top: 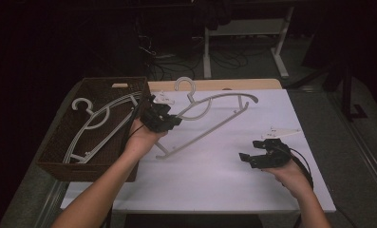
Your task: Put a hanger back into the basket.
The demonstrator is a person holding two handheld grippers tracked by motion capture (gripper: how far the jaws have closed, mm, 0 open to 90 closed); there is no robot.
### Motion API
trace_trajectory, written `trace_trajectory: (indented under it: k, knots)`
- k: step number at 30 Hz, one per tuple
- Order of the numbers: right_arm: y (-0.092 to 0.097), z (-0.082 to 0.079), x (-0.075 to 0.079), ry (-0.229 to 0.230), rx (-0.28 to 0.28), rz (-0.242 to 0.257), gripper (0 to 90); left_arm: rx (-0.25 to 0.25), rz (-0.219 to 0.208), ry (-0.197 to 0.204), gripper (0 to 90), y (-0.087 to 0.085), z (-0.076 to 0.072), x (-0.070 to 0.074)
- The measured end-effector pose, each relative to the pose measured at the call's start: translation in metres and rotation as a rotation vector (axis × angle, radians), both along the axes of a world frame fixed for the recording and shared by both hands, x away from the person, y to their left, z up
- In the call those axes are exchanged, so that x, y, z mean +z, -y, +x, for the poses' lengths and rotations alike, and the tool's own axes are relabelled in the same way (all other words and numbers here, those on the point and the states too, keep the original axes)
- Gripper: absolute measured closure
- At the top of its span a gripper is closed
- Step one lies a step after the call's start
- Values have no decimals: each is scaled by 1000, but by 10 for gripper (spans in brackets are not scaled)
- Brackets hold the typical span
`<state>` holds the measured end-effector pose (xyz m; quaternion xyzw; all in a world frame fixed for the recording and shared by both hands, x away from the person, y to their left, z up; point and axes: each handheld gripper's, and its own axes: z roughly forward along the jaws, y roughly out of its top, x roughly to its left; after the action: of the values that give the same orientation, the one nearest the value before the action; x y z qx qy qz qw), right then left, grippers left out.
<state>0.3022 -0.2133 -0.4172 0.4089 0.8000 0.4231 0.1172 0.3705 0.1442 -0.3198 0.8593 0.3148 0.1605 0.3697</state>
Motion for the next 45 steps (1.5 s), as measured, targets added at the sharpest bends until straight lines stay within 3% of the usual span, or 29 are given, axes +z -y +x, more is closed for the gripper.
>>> trace_trajectory:
  k: [10, 12, 13, 14, 20, 21, 34, 45]
  knots:
    - [-3, -6, -7, 4, -2, -8, 164, 0, -1, 35, 818, -36, 4, 40]
    - [-4, -6, -8, 3, -4, -8, 150, 16, 6, 56, 818, -55, 4, 53]
    - [-4, -6, -8, 3, -4, -8, 150, 16, 6, 56, 819, -55, 4, 53]
    - [-5, -6, -9, 3, -3, -13, 146, 26, 10, 66, 819, -69, 5, 60]
    - [-8, -5, -9, 7, -1, -12, 137, 74, 13, 86, 819, -110, 6, 76]
    - [-8, -5, -9, 7, -1, -12, 137, 74, 13, 86, 819, -110, 6, 76]
    - [-7, -4, -10, 11, -9, -20, 136, 210, 27, 99, 819, -205, 6, 81]
    - [-5, -4, -7, 21, -21, -23, 137, 321, 74, 76, 819, -265, 11, 62]
